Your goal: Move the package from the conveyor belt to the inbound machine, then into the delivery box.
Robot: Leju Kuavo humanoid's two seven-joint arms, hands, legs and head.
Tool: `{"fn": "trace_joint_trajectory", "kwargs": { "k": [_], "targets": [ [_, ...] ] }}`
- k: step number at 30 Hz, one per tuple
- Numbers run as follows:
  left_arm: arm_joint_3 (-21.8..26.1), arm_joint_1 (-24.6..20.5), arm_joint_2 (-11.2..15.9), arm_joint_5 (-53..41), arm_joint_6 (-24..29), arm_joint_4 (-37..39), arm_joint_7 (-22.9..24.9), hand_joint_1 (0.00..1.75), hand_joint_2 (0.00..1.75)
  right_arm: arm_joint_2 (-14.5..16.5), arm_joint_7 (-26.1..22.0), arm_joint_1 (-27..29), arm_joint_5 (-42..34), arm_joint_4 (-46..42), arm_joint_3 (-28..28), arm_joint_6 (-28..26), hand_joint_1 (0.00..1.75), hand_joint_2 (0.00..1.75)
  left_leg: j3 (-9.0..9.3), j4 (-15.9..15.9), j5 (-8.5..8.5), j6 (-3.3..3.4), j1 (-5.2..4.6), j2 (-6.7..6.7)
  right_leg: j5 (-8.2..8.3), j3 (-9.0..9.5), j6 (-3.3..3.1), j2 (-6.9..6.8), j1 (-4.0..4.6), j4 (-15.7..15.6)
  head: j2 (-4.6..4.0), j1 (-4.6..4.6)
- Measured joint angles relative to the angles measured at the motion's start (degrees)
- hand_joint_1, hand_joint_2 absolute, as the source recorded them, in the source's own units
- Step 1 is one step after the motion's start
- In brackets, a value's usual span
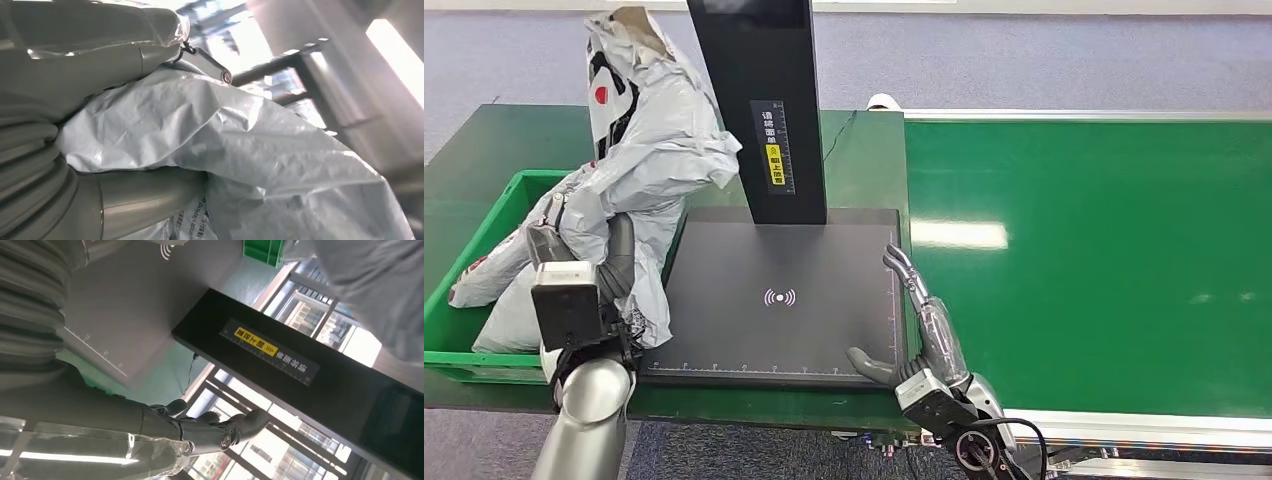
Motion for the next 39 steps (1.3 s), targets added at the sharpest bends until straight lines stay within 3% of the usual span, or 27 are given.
{"fn": "trace_joint_trajectory", "kwargs": {
  "k": [7, 11, 14, 17, 25, 39],
  "targets": [
    [3.0, -1.2, -0.2, 0.2, 0.8, 4.0, 0.5, 1.75, 1.75, 0.2, -0.1, 0.0, -0.1, 0.0, -0.2, 0.9, 0.0, 1.75, 0.01, 0.0, 0.0, 0.0, 0.01, 0.0, 0.0, 0.02, 0.0, 0.0, 0.01, 0.0, 0.0, 0.0],
    [8.7, -2.6, -0.2, -1.2, 6.0, 8.9, 1.0, 1.75, 1.75, 0.7, -0.1, -0.1, -0.1, 0.0, -0.2, 2.0, 0.0, 1.75, 0.04, 0.0, 0.01, -0.01, 0.02, 0.06, 0.0, 0.04, -0.01, 0.03, 0.02, 0.0, 0.0, 0.0],
    [11.3, -2.6, -0.2, -0.2, 9.3, 9.3, -2.7, 1.75, 1.75, 0.9, -0.1, -0.2, -0.1, 0.0, -0.2, 2.2, 0.0, 1.75, 0.03, 0.0, 0.01, -0.01, 0.02, 0.07, 0.0, 0.04, -0.01, 0.04, 0.03, 0.0, 0.0, 0.0],
    [12.8, -2.0, -0.3, 2.7, 11.2, 8.0, -9.9, 1.75, 1.75, 1.1, -0.2, -0.6, -0.2, 0.3, -0.2, 2.5, 0.0, 1.75, 0.01, 0.0, 0.01, -0.01, 0.02, 0.07, 0.0, 0.03, -0.01, 0.04, 0.03, 0.0, 0.0, 0.01],
    [11.7, 2.2, -1.2, 6.4, 13.1, -1.9, -21.5, 1.75, 1.75, 1.2, -0.9, -1.7, -1.0, 1.5, -0.2, 2.1, 0.0, 1.75, -0.02, 0.0, -0.01, 0.0, 0.01, 0.06, -0.02, 0.02, 0.0, 0.01, 0.02, 0.0, 0.0, 0.01],
    [8.4, 5.2, -1.1, 11.3, 14.3, -12.0, -25.9, 1.75, 1.75, 1.2, -1.3, -2.4, -2.0, 2.9, -0.1, 1.2, 0.0, 1.75, -0.04, 0.0, 0.0, 0.0, 0.02, -0.04, -0.02, 0.02, 0.0, 0.0, 0.02, 0.0, 0.0, 0.0]
  ]
}}
